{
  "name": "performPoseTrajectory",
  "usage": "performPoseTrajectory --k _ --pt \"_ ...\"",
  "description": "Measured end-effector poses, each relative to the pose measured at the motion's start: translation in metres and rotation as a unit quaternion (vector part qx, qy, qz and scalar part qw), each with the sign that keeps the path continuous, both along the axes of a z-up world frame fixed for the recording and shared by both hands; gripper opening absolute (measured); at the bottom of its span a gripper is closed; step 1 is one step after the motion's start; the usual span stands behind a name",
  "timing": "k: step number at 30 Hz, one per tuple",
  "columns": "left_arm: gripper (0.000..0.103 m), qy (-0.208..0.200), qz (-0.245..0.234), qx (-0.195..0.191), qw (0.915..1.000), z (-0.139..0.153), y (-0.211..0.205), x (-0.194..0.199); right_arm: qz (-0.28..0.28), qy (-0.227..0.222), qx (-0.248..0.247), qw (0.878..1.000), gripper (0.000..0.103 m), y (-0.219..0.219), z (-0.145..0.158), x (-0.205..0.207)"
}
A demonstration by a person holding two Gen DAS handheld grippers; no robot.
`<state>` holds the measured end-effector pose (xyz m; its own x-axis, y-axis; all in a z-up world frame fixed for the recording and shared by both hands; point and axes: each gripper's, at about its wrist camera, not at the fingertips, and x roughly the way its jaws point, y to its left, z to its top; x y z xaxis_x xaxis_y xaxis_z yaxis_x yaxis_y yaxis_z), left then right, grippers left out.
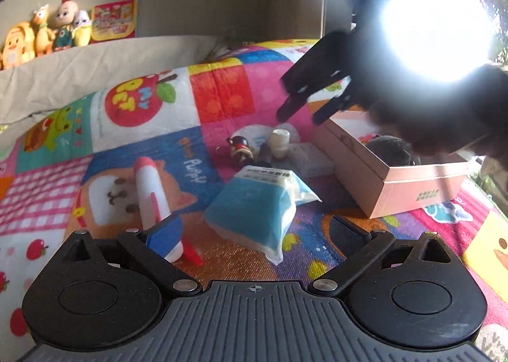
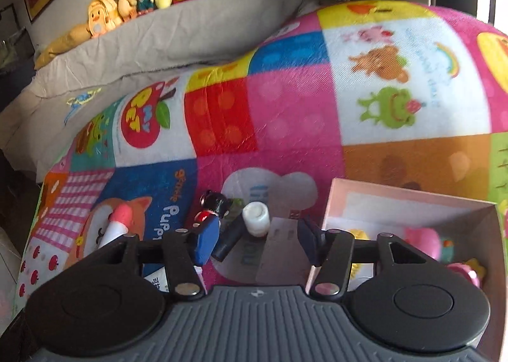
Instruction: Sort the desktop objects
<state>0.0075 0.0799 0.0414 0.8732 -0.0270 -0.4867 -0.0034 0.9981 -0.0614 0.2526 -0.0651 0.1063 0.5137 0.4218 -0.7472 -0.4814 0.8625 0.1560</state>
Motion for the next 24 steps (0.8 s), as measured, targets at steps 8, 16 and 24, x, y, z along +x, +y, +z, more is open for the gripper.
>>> performPoseTrajectory --k 8,16,24 --pt "0.102 0.005 0.005 -0.007 0.9999 -0.003 0.012 -0.011 -0.006 -0.005 -0.073 0.997 0.025 0.037 -0.030 0.016" --pt "0.102 0.008 0.028 -0.006 0.9995 -0.005 0.015 -0.009 0.062 -0.048 0.017 0.997 0.025 -0.050 0.028 -0.100" --pt "0.102 0.002 0.073 -0.022 0.9971 0.014 0.030 0.007 0.014 0.014 0.062 0.998 0.025 -0.160 -0.017 -0.173"
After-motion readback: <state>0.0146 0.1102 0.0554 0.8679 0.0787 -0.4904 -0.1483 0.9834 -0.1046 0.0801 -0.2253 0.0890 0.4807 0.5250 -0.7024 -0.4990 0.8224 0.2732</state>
